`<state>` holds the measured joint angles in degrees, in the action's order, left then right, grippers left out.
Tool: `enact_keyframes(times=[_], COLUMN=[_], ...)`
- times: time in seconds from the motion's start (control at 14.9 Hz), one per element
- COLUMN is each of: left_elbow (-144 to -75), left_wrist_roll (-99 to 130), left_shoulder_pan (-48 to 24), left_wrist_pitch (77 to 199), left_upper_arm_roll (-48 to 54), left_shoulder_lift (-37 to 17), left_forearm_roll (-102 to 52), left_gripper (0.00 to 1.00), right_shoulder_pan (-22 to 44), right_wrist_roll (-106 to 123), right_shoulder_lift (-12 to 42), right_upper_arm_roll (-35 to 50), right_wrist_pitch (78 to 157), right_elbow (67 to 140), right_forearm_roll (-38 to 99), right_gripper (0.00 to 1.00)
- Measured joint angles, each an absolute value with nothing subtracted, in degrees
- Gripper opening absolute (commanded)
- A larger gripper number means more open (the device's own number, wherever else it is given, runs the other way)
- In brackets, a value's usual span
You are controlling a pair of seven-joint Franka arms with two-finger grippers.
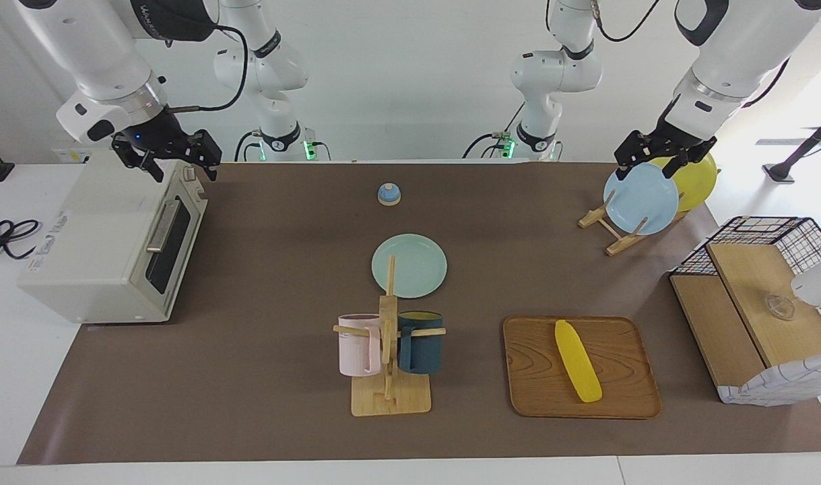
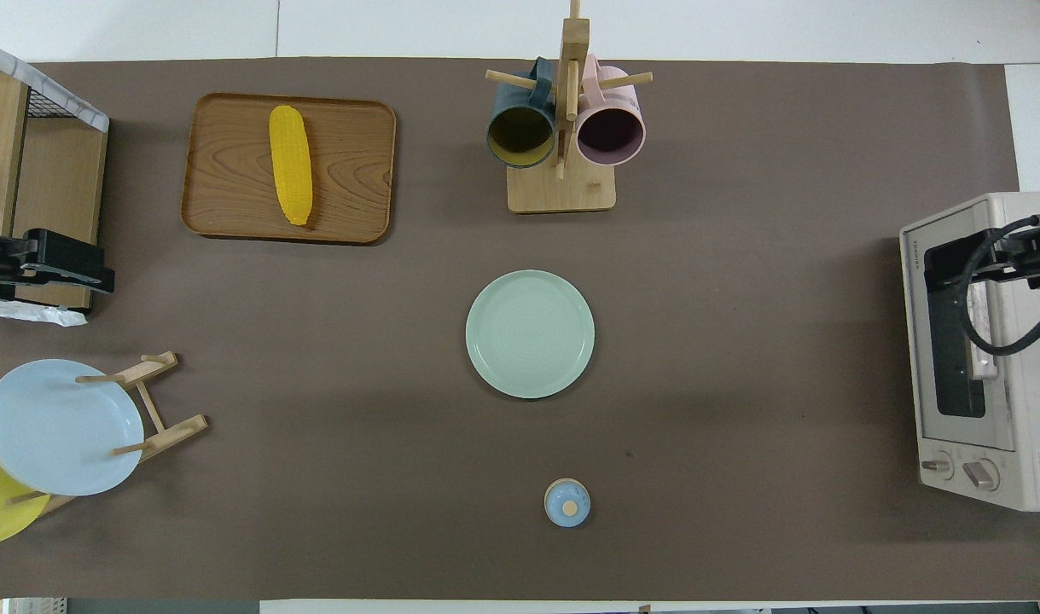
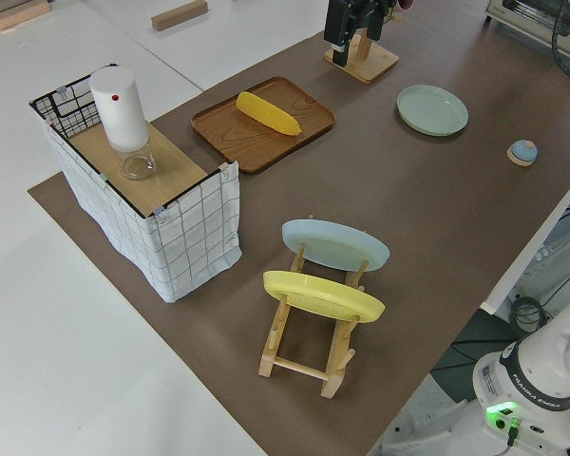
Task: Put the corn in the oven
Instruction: 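Reach the left gripper toward the yellow corn on the wooden tray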
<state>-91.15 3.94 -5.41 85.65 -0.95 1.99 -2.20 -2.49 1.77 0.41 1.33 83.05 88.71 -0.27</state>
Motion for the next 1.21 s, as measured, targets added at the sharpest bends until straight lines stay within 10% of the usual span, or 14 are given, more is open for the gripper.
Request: enact_keyframes(times=[0.67,0.94,1.21], left_elbow=[-91.20,-91.91,-92.61], left_wrist_roll=[3.96,3.95,3.95], left_shoulder_pan=[-5.29,-5.26,-5.36], left_wrist_pitch=[87.71,91.15,96.23], left_upper_arm_roll=[-0.95,-0.94,-0.47], left_shoulder_lift=[1.96,1.87,-1.73], left_forearm_roll=[-2.27,-2.49,-3.79], left_gripper=[1.00,1.00,1.00], right_shoulder_pan=[-2.49,-2.62,-4.62], right_wrist_roll=[1.77,3.95,7.59], right_shoulder_lift=[0.41,0.25,-1.61], right_upper_arm_roll=[1.33,1.18,0.61], right_wrist_pitch=[83.05,84.42,90.20], right_elbow=[88.76,90.27,96.31], right_forearm_roll=[-0.27,-0.27,-0.35], right_gripper=[1.00,0.00,0.00])
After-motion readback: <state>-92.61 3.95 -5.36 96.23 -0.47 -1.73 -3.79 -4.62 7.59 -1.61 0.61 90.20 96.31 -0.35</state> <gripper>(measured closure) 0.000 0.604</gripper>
